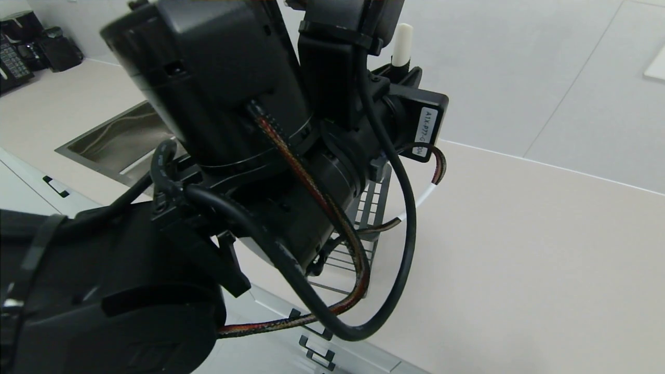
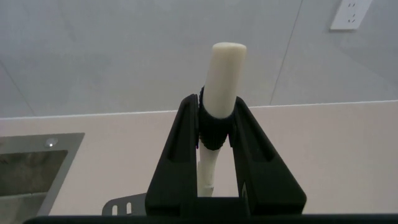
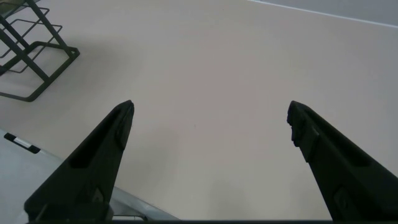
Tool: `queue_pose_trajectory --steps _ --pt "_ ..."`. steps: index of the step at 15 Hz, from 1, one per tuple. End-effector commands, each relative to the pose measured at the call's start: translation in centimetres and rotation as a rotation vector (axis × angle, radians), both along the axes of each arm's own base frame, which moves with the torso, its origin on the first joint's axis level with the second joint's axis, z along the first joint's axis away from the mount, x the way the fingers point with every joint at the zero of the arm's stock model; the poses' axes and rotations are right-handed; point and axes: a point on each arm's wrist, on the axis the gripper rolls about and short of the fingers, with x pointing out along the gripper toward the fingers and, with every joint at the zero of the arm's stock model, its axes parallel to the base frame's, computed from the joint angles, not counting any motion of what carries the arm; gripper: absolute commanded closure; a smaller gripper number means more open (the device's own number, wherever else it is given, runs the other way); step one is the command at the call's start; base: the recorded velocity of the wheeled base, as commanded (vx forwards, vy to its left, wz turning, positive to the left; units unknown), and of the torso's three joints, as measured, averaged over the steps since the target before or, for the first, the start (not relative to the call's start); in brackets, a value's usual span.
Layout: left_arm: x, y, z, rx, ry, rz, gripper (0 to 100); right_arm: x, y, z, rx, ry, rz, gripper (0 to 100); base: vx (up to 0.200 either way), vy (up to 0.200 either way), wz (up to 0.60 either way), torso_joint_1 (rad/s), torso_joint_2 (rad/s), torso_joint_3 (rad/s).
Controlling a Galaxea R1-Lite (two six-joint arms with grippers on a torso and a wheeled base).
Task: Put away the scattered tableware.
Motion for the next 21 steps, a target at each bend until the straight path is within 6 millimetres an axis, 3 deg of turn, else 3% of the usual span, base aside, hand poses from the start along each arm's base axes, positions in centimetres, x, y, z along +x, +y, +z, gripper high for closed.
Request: queue_pose_trajectory --steps 1,11,21 --pt "0.1 -0.56 -0.51 0.007 0.009 0.008 100 0.0 0.0 0.04 0.0 0.0 0.001 0 0.0 0.0 0.0 0.0 0.0 0.0" --pt "0.19 -0.6 -0.07 -0.016 0.019 0.06 100 0.01 0.0 -0.01 0.0 0.002 0.001 0 0.0 0.0 0.0 0.0 0.0 0.0" --pt "0.53 -1.13 -0.96 0.006 0.031 0.061 100 0.0 0.0 0.04 0.0 0.0 0.001 0 0.0 0.0 0.0 0.0 0.0 0.0"
